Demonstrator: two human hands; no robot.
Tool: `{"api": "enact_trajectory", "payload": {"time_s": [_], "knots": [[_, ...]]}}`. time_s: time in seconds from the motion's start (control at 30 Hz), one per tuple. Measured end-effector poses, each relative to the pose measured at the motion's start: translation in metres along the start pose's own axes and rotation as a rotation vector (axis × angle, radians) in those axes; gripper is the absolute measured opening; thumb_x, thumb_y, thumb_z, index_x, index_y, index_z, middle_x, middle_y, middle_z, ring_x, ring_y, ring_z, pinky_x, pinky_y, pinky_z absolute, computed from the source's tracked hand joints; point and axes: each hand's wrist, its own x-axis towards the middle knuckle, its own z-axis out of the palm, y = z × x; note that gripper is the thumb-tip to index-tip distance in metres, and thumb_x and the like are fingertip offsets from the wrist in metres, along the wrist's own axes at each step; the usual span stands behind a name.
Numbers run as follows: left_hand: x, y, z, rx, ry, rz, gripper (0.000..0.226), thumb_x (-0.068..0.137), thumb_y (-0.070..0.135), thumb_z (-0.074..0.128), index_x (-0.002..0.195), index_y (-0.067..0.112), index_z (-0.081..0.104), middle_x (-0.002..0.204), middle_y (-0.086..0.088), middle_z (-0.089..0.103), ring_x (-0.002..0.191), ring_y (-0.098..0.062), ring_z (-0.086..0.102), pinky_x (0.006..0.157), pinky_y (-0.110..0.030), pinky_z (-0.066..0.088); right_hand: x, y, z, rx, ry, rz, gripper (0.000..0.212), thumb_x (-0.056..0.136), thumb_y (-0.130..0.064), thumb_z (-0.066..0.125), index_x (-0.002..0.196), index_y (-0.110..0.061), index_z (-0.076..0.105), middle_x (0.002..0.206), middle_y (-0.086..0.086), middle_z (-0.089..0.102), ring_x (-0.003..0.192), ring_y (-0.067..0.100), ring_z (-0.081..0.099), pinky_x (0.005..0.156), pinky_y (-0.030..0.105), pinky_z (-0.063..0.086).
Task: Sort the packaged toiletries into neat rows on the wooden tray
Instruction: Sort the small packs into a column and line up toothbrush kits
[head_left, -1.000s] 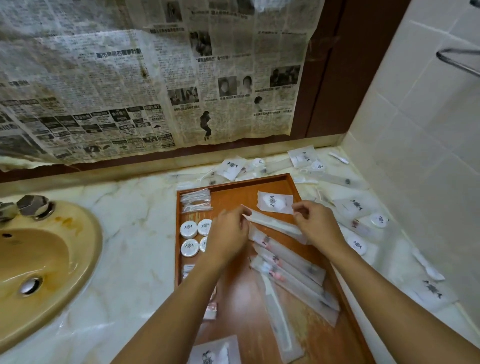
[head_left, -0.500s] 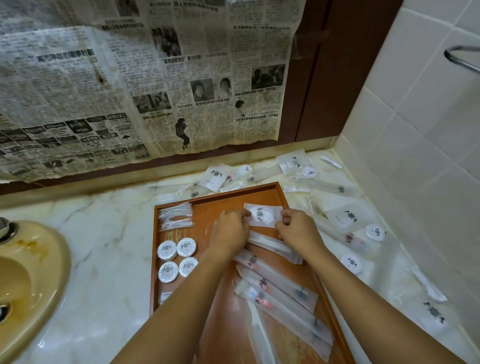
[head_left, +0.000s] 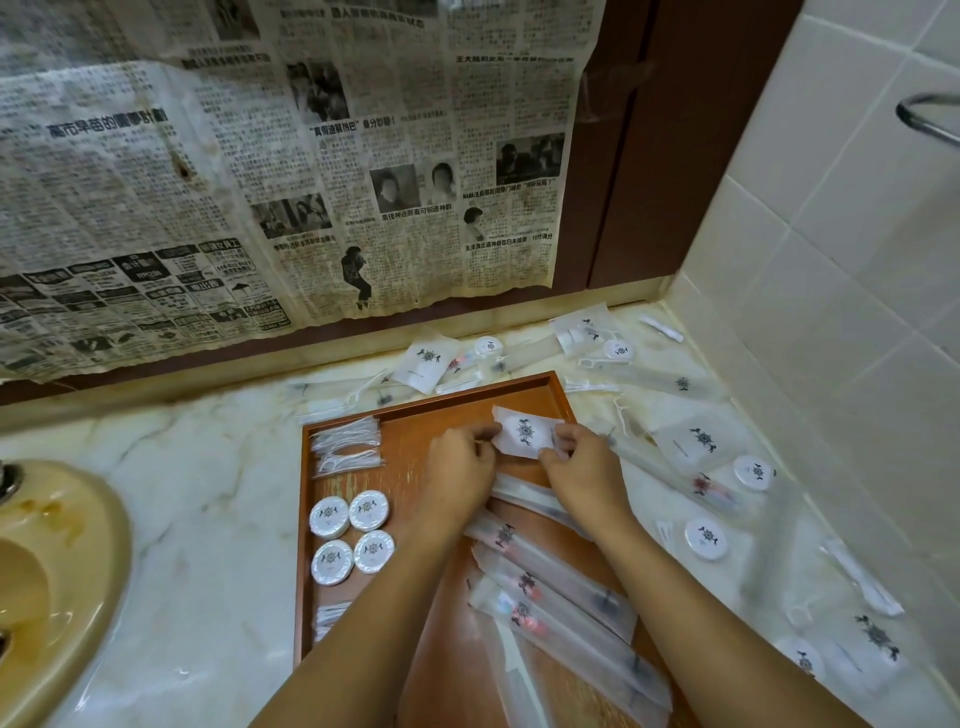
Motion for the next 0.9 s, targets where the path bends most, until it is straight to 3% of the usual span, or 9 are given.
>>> {"api": "enact_trajectory", "payload": {"time_s": [0.1, 0.13, 0.27, 0.37, 0.5, 0.57, 0.67, 0.77, 0.9], "knots": [[-0.004, 0.006, -0.004, -0.068, 0.080, 0.045, 0.032, 0.090, 0.003, 0.058, 0.116, 0.016, 0.072, 0.107, 0.003, 0.073, 0.094, -0.006, 0.066, 0.078, -0.003, 0.044, -0.005, 0.002, 0.002, -0.073, 0.001, -0.091, 0.043, 0.087, -0.013, 0.064, 0.130, -0.020, 0.058, 0.127, 0.000, 0.057, 0.114, 0.017, 0.058, 0.090, 0.023, 0.044], [-0.004, 0.008, -0.005, -0.093, 0.098, 0.054, 0.029, 0.090, 0.004, 0.061, 0.113, 0.016, 0.073, 0.105, 0.004, 0.073, 0.091, -0.003, 0.065, 0.076, -0.001, 0.044, -0.006, 0.003, 0.003, -0.105, -0.008, -0.129, 0.046, 0.086, -0.011, 0.065, 0.130, -0.022, 0.057, 0.127, -0.001, 0.054, 0.116, 0.017, 0.055, 0.092, 0.024, 0.044], [-0.010, 0.018, -0.015, -0.296, 0.142, 0.027, 0.013, 0.086, 0.013, 0.073, 0.097, 0.020, 0.076, 0.088, 0.009, 0.074, 0.081, -0.003, 0.069, 0.077, -0.019, 0.056, -0.014, 0.006, 0.004, -0.241, 0.025, -0.243, 0.049, 0.086, -0.018, 0.068, 0.133, -0.025, 0.056, 0.131, -0.003, 0.049, 0.126, 0.020, 0.041, 0.106, 0.036, 0.041], [-0.018, 0.023, -0.025, -0.410, 0.155, 0.003, 0.005, 0.085, 0.013, 0.075, 0.090, 0.015, 0.077, 0.075, 0.003, 0.074, 0.070, -0.006, 0.071, 0.068, -0.017, 0.055, -0.021, 0.006, 0.004, -0.198, 0.087, -0.283, 0.033, 0.089, -0.026, 0.065, 0.122, -0.026, 0.063, 0.120, -0.006, 0.057, 0.117, 0.018, 0.046, 0.097, 0.035, 0.046], [-0.029, 0.016, -0.042, -0.513, 0.163, -0.006, 0.004, 0.086, 0.012, 0.074, 0.089, 0.011, 0.076, 0.072, -0.002, 0.074, 0.069, -0.013, 0.072, 0.069, -0.023, 0.057, -0.034, -0.003, 0.004, -0.050, 0.067, -0.358, 0.015, 0.094, -0.024, 0.059, 0.102, -0.029, 0.070, 0.097, -0.013, 0.062, 0.093, 0.007, 0.057, 0.081, 0.030, 0.051], [-0.037, 0.006, -0.051, -0.491, 0.165, 0.005, 0.005, 0.086, 0.012, 0.074, 0.091, 0.013, 0.076, 0.075, -0.001, 0.074, 0.070, -0.011, 0.071, 0.067, -0.019, 0.055, -0.042, -0.006, 0.005, -0.038, 0.015, -0.374, 0.015, 0.095, -0.024, 0.058, 0.100, -0.032, 0.070, 0.096, -0.015, 0.063, 0.090, 0.002, 0.059, 0.078, 0.026, 0.051], [-0.051, -0.010, -0.062, -0.331, 0.162, 0.083, 0.013, 0.083, 0.014, 0.076, 0.092, 0.022, 0.072, 0.085, 0.005, 0.068, 0.076, -0.006, 0.062, 0.068, -0.012, 0.048, -0.053, -0.006, 0.009, -0.091, -0.046, -0.410, 0.017, 0.095, -0.031, 0.057, 0.105, -0.036, 0.069, 0.097, -0.019, 0.064, 0.089, 0.000, 0.060, 0.076, 0.031, 0.053], [-0.070, -0.026, -0.074, -0.155, 0.172, 0.117, 0.015, 0.083, 0.019, 0.076, 0.088, 0.029, 0.067, 0.090, 0.008, 0.056, 0.079, -0.001, 0.051, 0.066, -0.004, 0.038, -0.071, -0.012, 0.012, -0.016, -0.150, -0.415, 0.017, 0.093, -0.021, 0.063, 0.103, -0.029, 0.073, 0.092, -0.014, 0.066, 0.083, 0.001, 0.062, 0.071, 0.024, 0.054], [-0.098, -0.055, -0.091, -0.109, 0.206, 0.148, 0.017, 0.081, 0.019, 0.078, 0.076, 0.031, 0.066, 0.086, 0.012, 0.059, 0.082, -0.008, 0.055, 0.071, -0.018, 0.043, -0.103, -0.013, 0.018, 0.079, -0.178, -0.416, 0.017, 0.089, -0.017, 0.068, 0.097, -0.031, 0.074, 0.088, -0.016, 0.070, 0.086, -0.002, 0.063, 0.074, 0.015, 0.049]]}}
